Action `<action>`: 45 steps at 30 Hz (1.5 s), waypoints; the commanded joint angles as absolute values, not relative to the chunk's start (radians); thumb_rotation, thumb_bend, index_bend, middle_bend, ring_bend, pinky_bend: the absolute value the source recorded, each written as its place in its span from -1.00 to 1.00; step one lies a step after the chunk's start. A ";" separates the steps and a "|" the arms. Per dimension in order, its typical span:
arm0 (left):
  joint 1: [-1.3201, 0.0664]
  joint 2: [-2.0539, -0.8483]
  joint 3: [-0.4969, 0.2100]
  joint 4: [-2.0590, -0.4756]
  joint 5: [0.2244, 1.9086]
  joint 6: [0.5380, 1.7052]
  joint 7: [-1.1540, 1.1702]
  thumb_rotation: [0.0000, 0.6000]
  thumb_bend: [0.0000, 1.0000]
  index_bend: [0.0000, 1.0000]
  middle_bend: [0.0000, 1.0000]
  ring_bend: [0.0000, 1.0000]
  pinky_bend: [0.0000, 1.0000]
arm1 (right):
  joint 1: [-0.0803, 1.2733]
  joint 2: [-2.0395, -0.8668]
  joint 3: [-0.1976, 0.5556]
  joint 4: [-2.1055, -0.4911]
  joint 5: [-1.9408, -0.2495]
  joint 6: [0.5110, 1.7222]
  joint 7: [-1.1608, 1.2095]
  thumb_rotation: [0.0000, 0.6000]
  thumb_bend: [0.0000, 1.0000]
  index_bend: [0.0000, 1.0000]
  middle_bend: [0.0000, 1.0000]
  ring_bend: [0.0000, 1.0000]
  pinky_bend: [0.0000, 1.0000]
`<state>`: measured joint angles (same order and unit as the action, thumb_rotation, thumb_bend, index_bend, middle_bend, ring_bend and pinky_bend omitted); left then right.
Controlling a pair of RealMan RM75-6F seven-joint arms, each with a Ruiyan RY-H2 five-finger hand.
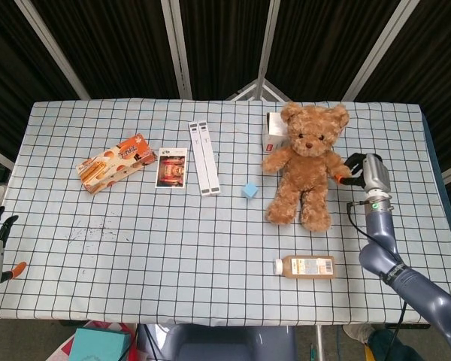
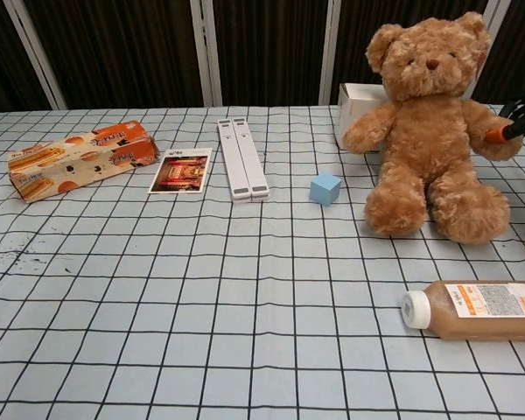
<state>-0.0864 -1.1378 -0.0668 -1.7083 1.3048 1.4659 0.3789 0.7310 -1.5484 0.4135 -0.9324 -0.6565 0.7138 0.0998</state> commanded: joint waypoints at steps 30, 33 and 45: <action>-0.091 -1.147 -0.066 -1.707 1.295 1.463 0.399 1.00 -0.51 -0.71 -1.00 -1.00 -0.94 | 0.734 -1.644 0.441 -0.742 -0.738 0.663 0.143 1.00 -0.44 0.19 0.20 0.02 -1.00; -0.092 -1.148 -0.066 -1.706 1.296 1.462 0.400 1.00 -0.51 -0.71 -1.00 -1.00 -0.94 | 0.735 -1.643 0.448 -0.734 -0.752 0.663 0.158 1.00 -0.45 0.19 0.20 0.02 -1.00; -0.095 -1.153 -0.065 -1.705 1.291 1.457 0.409 1.00 -0.51 -0.71 -1.00 -1.00 -0.94 | 0.723 -1.620 0.457 -0.784 -0.771 0.678 0.157 1.00 -0.44 0.17 0.21 0.02 -1.00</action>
